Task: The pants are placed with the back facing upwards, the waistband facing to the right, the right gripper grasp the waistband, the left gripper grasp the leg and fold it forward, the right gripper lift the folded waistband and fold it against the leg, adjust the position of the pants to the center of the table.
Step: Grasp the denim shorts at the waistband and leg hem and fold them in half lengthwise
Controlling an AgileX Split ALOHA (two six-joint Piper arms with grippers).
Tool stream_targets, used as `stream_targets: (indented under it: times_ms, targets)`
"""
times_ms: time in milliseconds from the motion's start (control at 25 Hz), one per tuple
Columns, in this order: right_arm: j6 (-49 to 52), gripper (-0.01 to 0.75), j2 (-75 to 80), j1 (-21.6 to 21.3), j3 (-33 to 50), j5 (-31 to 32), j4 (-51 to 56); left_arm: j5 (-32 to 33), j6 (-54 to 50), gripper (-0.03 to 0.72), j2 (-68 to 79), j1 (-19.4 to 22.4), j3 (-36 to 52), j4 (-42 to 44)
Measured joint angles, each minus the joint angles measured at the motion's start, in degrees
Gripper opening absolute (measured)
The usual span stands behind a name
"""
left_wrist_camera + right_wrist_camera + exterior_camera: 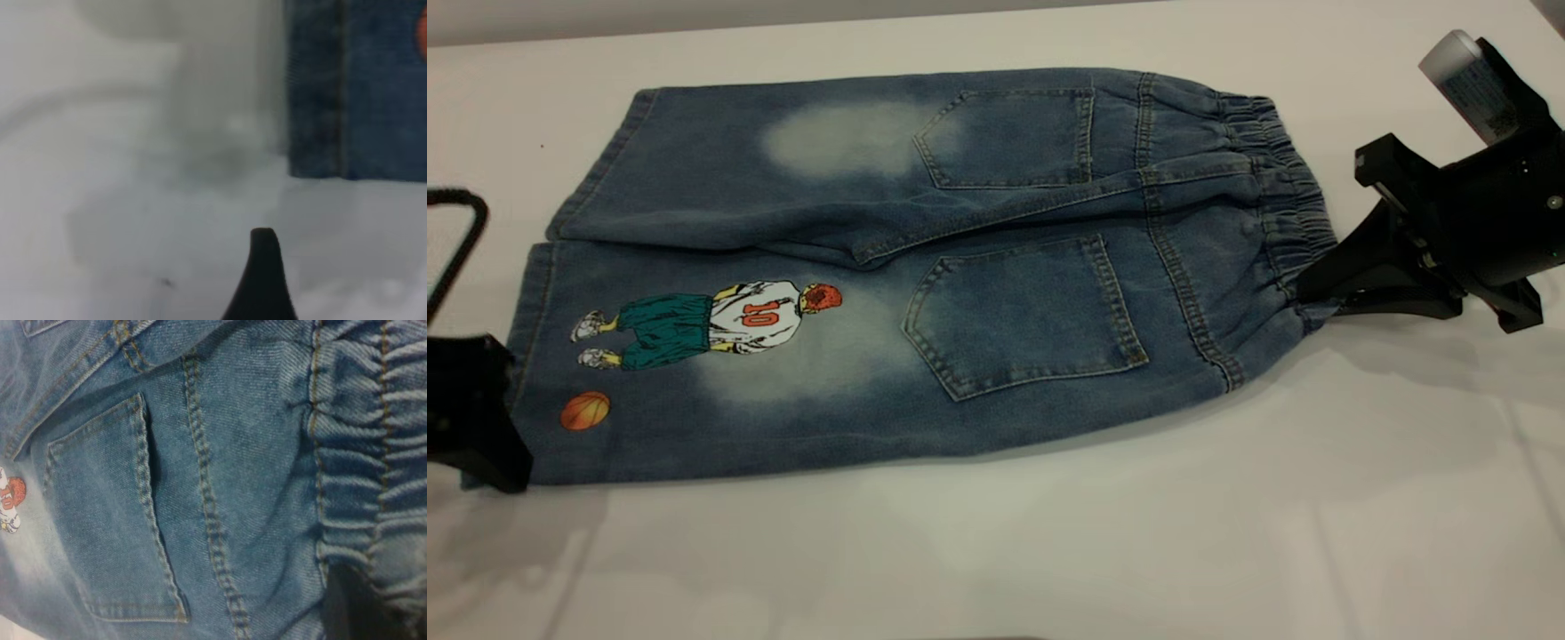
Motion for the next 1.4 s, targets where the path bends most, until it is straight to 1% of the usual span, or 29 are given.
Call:
stream_targets:
  times_ms: [200, 600, 680, 800, 840, 960, 1040, 1080, 1120, 1200, 1320, 1400]
  targets:
    - [0.0, 0.037, 0.0, 0.0, 0.0, 0.0, 0.0, -5.1, 0.2, 0.546, 2.7, 0.0, 0.0, 0.0]
    - [0.0, 0.037, 0.0, 0.0, 0.0, 0.1, 0.0, -8.4, 0.7, 0.545, 6.5, 0.0, -0.5, 0.1]
    - [0.0, 0.037, 0.0, 0.0, 0.0, 0.1, 0.0, -9.1, 0.7, 0.533, 7.5, 0.0, -0.6, 0.1]
    - [0.0, 0.037, 0.0, 0.0, 0.0, 0.1, 0.0, -9.8, 0.6, 0.461, 7.6, 0.0, -0.6, 0.1]
    - [0.0, 0.037, 0.0, 0.0, 0.0, 0.1, 0.0, -10.2, 0.5, 0.415, 7.6, 0.0, -0.6, 0.1]
    - [0.0, 0.037, 0.0, 0.0, 0.0, 0.2, 0.0, -11.0, 0.5, 0.234, 7.8, 0.0, -0.6, 0.1]
    - [0.0, 0.037, 0.0, 0.0, 0.0, 0.2, -0.1, -11.3, 0.5, 0.095, 7.9, 0.0, -0.6, 0.1]
    - [0.0, 0.037, 0.0, 0.0, 0.0, 0.3, -0.3, -11.4, 0.5, 0.060, 7.9, 0.0, -0.6, 0.1]
    - [0.0, 0.037, 0.0, 0.0, 0.0, 0.4, -0.6, -11.2, 0.5, 0.043, 7.9, 0.0, -0.6, 0.1]
    - [0.0, 0.037, 0.0, 0.0, 0.0, 0.7, -1.6, -10.3, 0.5, 0.038, 7.5, 0.0, -0.7, 0.1]
    - [0.0, 0.038, -0.1, 0.0, 0.0, 1.8, -3.7, -6.7, 0.5, 0.037, 5.1, 0.0, -0.7, 0.1]
    - [0.1, 0.038, -0.8, 0.0, 0.1, 3.4, -5.2, -3.1, 0.5, 0.037, 1.5, 0.0, -0.7, 0.1]
